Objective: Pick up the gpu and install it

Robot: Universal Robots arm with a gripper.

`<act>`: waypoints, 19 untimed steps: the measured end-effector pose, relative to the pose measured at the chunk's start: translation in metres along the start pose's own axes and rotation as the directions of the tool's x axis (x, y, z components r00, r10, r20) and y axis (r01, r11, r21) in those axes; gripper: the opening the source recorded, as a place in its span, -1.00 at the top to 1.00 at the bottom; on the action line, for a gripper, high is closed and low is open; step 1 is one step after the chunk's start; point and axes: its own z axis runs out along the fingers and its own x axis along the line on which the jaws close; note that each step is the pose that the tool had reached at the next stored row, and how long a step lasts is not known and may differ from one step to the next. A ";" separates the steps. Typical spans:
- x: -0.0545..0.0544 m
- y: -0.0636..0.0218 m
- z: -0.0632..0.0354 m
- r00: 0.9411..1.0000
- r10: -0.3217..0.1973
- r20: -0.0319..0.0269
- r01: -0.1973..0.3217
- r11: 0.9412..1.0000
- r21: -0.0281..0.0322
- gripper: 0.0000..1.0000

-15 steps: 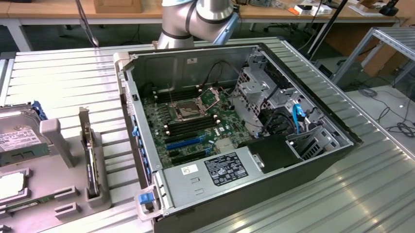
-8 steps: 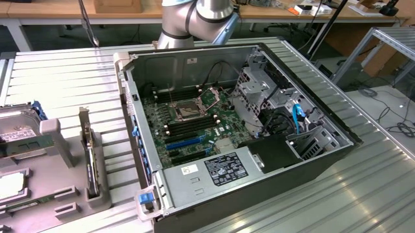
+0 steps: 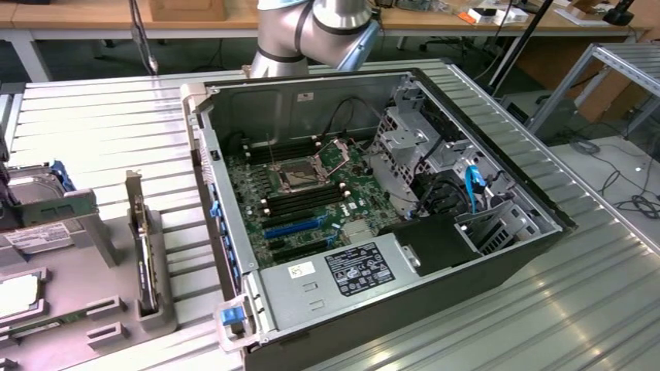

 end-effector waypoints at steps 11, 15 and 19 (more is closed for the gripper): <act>0.000 -0.0461 -0.0251 1.000 0.000 0.000 0.000 1.000 0.000 0.72; 0.001 -0.0636 -0.0321 1.000 0.000 0.000 0.000 1.000 0.000 0.72; 0.002 -0.0927 -0.0447 1.000 0.000 0.000 0.000 1.000 0.000 0.72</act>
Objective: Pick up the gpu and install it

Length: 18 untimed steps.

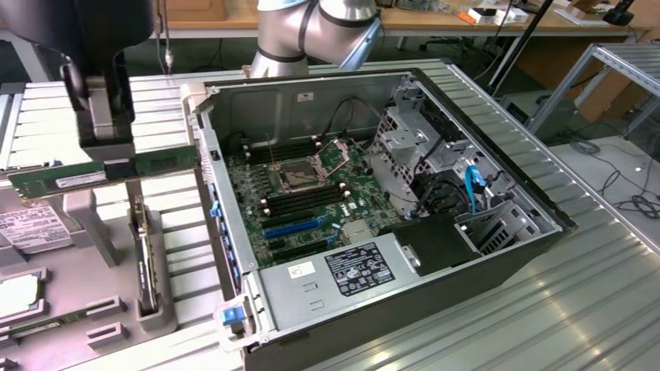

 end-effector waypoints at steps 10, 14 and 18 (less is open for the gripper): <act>0.004 -0.0631 -0.0222 1.000 0.000 0.001 0.000 1.000 -0.014 0.72; 0.005 -0.0881 -0.0297 1.000 0.000 0.001 0.000 1.000 -0.026 0.72; 0.005 -0.1036 -0.0330 1.000 0.000 0.002 0.000 1.000 -0.030 0.72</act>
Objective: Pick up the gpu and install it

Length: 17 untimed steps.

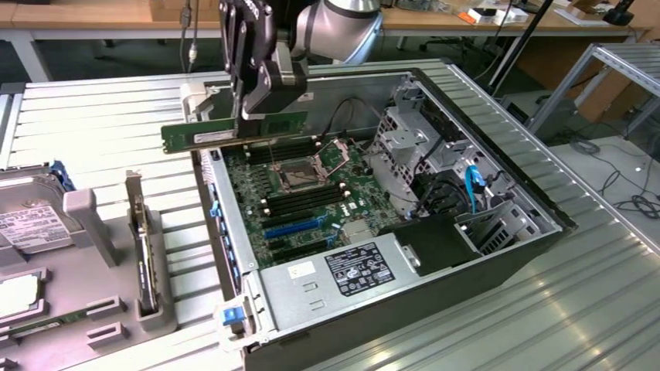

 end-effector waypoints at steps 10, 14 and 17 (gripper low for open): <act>-0.011 -0.0112 0.0101 1.000 0.000 0.000 0.000 1.000 0.000 0.72; -0.012 -0.0179 0.0119 0.999 0.044 0.006 -0.044 0.999 0.000 0.72; -0.012 -0.0188 0.0125 0.996 0.091 0.012 -0.091 0.996 0.001 0.72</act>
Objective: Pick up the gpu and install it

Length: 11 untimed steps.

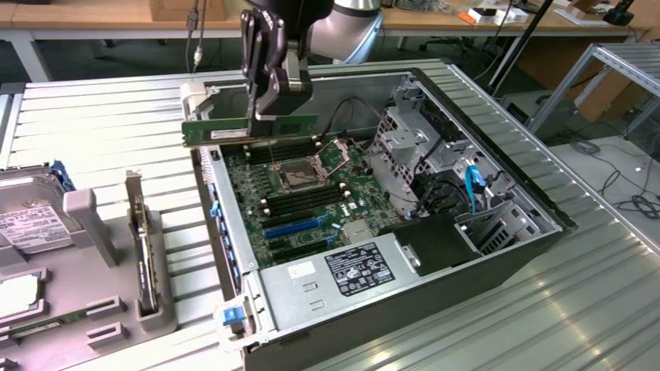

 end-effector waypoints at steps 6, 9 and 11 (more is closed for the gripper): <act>-0.003 -0.0017 -0.0002 0.999 0.037 0.008 -0.038 0.998 0.057 0.72; -0.004 -0.0022 -0.0002 0.999 0.044 0.012 -0.045 0.995 0.094 0.72; -0.004 -0.0021 -0.0003 0.999 0.044 0.012 -0.045 0.994 0.095 0.72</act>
